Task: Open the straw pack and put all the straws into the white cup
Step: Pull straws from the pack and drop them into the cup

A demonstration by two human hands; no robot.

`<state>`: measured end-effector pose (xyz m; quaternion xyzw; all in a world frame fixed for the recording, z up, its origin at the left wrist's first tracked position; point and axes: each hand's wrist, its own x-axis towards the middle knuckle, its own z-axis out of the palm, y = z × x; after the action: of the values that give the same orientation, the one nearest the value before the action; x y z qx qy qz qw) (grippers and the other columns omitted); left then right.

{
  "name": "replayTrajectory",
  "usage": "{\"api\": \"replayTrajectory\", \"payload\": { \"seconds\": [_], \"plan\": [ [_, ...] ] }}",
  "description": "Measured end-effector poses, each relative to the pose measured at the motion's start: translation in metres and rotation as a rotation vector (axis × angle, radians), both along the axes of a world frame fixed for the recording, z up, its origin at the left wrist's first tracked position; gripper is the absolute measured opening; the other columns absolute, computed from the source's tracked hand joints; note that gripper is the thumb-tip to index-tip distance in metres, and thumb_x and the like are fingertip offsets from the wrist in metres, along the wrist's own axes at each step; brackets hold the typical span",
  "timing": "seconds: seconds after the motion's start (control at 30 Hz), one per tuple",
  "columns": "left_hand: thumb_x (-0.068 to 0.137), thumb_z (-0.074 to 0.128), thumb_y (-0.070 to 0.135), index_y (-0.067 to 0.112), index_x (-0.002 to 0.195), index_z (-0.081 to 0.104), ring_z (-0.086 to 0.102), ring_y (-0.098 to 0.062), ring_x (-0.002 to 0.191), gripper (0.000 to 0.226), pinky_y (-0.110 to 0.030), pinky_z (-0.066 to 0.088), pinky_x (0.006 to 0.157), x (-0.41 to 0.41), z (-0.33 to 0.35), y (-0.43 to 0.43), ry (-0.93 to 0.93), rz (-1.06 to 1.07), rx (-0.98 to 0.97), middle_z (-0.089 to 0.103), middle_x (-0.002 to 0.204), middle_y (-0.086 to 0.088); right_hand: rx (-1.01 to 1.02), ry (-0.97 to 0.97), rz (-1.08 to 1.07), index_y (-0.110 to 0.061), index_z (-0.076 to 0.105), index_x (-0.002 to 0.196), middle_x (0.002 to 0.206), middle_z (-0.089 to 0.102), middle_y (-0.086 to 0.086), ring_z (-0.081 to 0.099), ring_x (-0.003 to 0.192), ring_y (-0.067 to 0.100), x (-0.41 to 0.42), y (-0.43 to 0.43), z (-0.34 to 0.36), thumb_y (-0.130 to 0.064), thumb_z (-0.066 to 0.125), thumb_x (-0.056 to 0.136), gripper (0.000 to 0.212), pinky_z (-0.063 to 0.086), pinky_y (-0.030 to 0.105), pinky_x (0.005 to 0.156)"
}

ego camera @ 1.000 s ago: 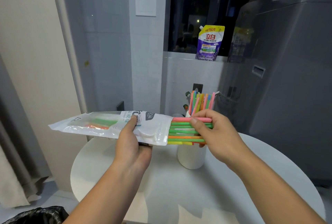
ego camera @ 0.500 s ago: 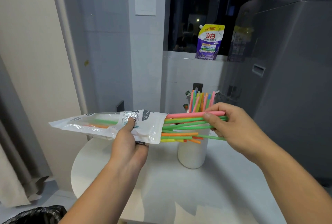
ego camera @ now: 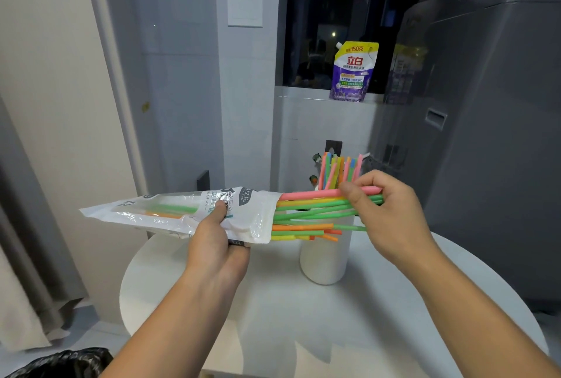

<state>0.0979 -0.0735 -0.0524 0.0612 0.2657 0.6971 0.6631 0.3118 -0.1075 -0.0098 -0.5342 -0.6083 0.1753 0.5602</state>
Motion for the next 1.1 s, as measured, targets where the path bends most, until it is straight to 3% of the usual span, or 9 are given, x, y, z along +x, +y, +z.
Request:
{"api": "replayTrajectory", "payload": {
  "seconds": [0.1, 0.27, 0.33, 0.47, 0.57, 0.73, 0.87, 1.0, 1.1],
  "plan": [
    [0.103, 0.057, 0.011, 0.01, 0.134, 0.061, 0.077, -0.013, 0.072, 0.031, -0.03, 0.063, 0.055, -0.001, 0.0, 0.0, -0.001, 0.0, -0.006, 0.078, 0.098, -0.003, -0.042, 0.011, 0.076, -0.013, 0.068, 0.081, 0.053, 0.061, -0.021, 0.057, 0.049, -0.005, 0.007, -0.001, 0.005, -0.022, 0.07, 0.094, 0.016, 0.043, 0.008, 0.049],
    [0.103, 0.057, 0.01, 0.01, 0.137, 0.059, 0.074, -0.016, 0.087, 0.034, -0.034, 0.065, 0.066, 0.001, 0.001, 0.001, 0.006, 0.017, -0.013, 0.076, 0.111, -0.004, -0.151, 0.063, 0.024, -0.007, 0.066, 0.086, 0.068, 0.07, 0.003, 0.062, 0.049, 0.011, 0.005, -0.006, 0.005, -0.03, 0.065, 0.097, 0.026, 0.053, 0.028, 0.042],
    [0.103, 0.057, 0.01, 0.011, 0.137, 0.058, 0.074, -0.015, 0.087, 0.034, -0.034, 0.065, 0.068, -0.001, 0.001, 0.001, 0.001, 0.035, -0.019, 0.076, 0.115, -0.004, -0.199, 0.054, 0.022, -0.009, 0.064, 0.085, 0.065, 0.071, 0.002, 0.063, 0.046, 0.019, 0.004, -0.008, 0.003, -0.033, 0.064, 0.098, 0.028, 0.051, 0.031, 0.039],
    [0.103, 0.058, 0.01, 0.012, 0.139, 0.058, 0.074, -0.014, 0.089, 0.036, -0.031, 0.065, 0.062, -0.005, 0.003, 0.002, -0.019, 0.063, -0.026, 0.075, 0.122, -0.004, -0.294, 0.044, 0.018, -0.019, 0.065, 0.079, 0.054, 0.065, 0.001, 0.048, 0.035, 0.016, 0.002, -0.01, 0.001, -0.044, 0.059, 0.098, 0.033, 0.037, 0.025, 0.035],
    [0.104, 0.057, 0.011, 0.011, 0.139, 0.058, 0.075, -0.014, 0.09, 0.035, -0.028, 0.063, 0.057, -0.005, 0.003, 0.002, -0.032, 0.063, -0.022, 0.075, 0.122, -0.005, -0.315, 0.048, -0.027, -0.02, 0.063, 0.067, 0.044, 0.052, -0.005, 0.038, 0.035, 0.007, -0.002, -0.009, -0.002, -0.05, 0.06, 0.096, 0.041, 0.031, 0.023, 0.042],
    [0.103, 0.057, 0.01, 0.013, 0.138, 0.059, 0.075, -0.014, 0.093, 0.035, -0.03, 0.065, 0.066, -0.003, 0.005, 0.001, -0.019, 0.092, 0.001, 0.075, 0.122, -0.004, -0.301, 0.294, -0.01, -0.029, 0.057, 0.047, 0.048, 0.039, -0.006, 0.03, 0.038, 0.009, -0.008, -0.006, -0.004, -0.043, 0.065, 0.096, 0.052, 0.026, 0.023, 0.039],
    [0.103, 0.057, 0.01, 0.013, 0.138, 0.059, 0.074, -0.014, 0.093, 0.035, -0.032, 0.064, 0.072, -0.003, 0.005, 0.001, -0.027, 0.095, 0.019, 0.075, 0.122, -0.004, -0.262, 0.366, 0.014, -0.023, 0.059, 0.052, 0.054, 0.037, 0.003, 0.028, 0.043, 0.013, -0.009, -0.006, -0.006, -0.036, 0.068, 0.096, 0.046, 0.023, 0.024, 0.04],
    [0.103, 0.057, 0.011, 0.013, 0.137, 0.059, 0.075, -0.015, 0.093, 0.034, -0.034, 0.064, 0.074, -0.004, 0.005, 0.001, -0.027, 0.081, 0.037, 0.075, 0.121, -0.004, -0.298, 0.364, 0.071, 0.003, 0.067, 0.076, 0.054, 0.044, 0.006, 0.031, 0.041, 0.013, -0.001, -0.007, -0.001, -0.034, 0.074, 0.091, 0.04, 0.026, 0.024, 0.04],
    [0.103, 0.058, 0.011, 0.013, 0.135, 0.06, 0.075, -0.014, 0.089, 0.032, -0.036, 0.063, 0.082, -0.001, 0.004, 0.001, -0.014, 0.083, 0.04, 0.076, 0.118, -0.004, -0.299, 0.352, 0.055, -0.003, 0.068, 0.075, 0.056, 0.044, 0.004, 0.033, 0.041, 0.012, -0.002, -0.006, -0.001, -0.035, 0.07, 0.094, 0.037, 0.026, 0.024, 0.041]
  ]
}}
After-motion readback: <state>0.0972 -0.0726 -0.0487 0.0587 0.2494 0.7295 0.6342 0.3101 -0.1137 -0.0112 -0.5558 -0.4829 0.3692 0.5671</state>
